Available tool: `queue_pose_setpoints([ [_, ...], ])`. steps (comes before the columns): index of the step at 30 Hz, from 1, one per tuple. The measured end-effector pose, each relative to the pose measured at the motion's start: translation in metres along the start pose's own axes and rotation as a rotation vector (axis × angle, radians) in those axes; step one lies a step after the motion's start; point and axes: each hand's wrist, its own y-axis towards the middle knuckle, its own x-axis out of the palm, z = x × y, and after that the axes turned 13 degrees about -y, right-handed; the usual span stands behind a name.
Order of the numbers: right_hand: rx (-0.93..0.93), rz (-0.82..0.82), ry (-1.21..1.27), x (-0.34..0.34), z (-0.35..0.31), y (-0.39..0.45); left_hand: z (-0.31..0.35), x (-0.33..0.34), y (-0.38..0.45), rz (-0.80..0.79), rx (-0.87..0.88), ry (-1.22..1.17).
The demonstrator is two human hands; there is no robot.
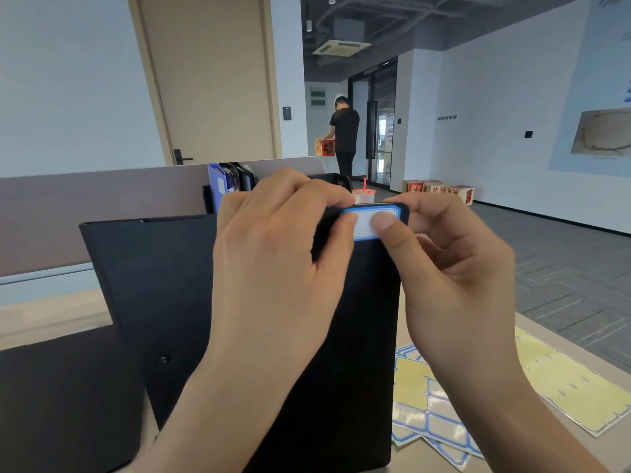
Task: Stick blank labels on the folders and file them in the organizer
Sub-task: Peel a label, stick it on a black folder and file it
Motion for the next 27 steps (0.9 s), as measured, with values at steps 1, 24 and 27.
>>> queue_pose_setpoints([
  [1,-0.004,0.002,0.001,0.0,0.0,-0.001,0.0,0.001,0.0,0.011,-0.001,0.001],
  [24,0.074,0.011,-0.003,-0.01,-0.002,-0.011,0.008,-0.004,0.0,-0.015,-0.036,-0.019],
  [27,0.117,-0.066,0.044,-0.012,-0.005,-0.017,0.009,-0.005,0.0,-0.023,-0.041,-0.012],
])
